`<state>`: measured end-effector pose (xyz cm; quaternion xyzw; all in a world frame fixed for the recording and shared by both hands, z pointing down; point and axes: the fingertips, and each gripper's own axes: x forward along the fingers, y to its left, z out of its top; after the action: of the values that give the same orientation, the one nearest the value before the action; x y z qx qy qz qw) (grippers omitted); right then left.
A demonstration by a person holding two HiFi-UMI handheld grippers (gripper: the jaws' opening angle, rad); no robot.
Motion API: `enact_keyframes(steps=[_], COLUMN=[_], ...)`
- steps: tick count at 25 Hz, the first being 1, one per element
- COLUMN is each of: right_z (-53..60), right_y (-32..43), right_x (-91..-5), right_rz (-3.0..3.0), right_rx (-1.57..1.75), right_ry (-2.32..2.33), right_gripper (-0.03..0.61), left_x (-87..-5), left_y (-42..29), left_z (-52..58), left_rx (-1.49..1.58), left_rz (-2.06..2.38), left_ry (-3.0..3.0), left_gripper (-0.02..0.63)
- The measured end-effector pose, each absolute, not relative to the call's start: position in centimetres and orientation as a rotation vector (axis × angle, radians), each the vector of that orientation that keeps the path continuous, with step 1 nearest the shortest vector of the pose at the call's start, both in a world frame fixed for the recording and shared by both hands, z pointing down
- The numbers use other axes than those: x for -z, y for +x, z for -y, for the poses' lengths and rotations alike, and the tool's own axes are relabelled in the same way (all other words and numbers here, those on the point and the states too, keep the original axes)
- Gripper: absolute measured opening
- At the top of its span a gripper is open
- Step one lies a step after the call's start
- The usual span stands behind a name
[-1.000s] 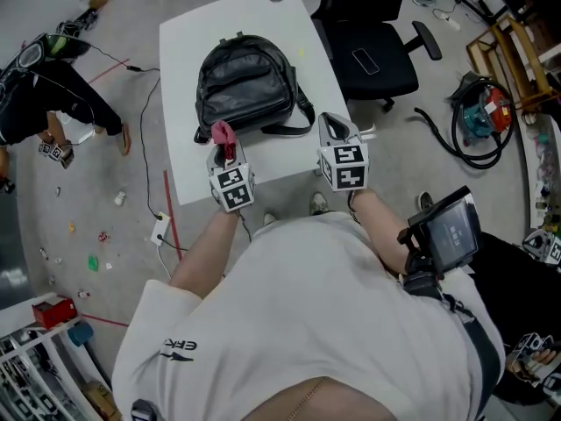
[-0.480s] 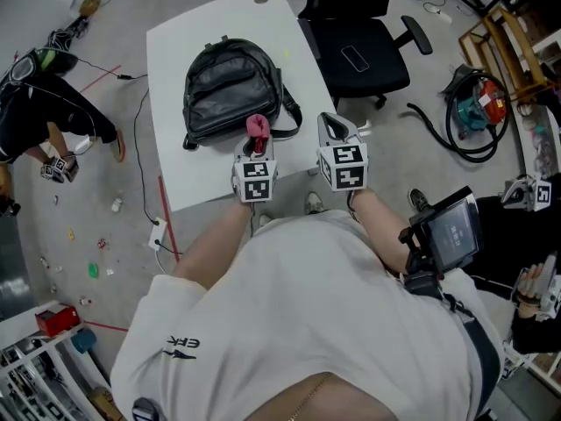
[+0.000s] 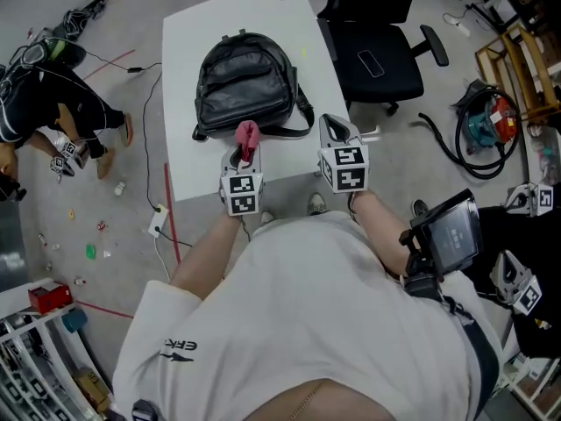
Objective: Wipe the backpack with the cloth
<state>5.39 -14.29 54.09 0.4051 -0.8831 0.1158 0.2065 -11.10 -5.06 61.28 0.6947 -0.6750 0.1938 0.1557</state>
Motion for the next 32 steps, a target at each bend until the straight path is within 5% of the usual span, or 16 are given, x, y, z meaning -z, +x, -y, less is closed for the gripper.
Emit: enact_keyframes(steps=[9,32], right_z=[13.4,16.2], right_y=[3.0,12.1], right_x=[-54.3,-53.6], right_rz=[2.494,2.433], right_rx=[-0.303,-0.272], right_ry=[1.048,1.162], right_gripper=[0.003,0.003], left_x=[-65.9,-65.4], left_y=[-21.5,-6.6], left_z=[-0.1,9.5], left_rx=[-0.45,-0.555], left_rz=[2.121,1.864], left_ry=[1.463,1.796], left_gripper=[0.106,0.106])
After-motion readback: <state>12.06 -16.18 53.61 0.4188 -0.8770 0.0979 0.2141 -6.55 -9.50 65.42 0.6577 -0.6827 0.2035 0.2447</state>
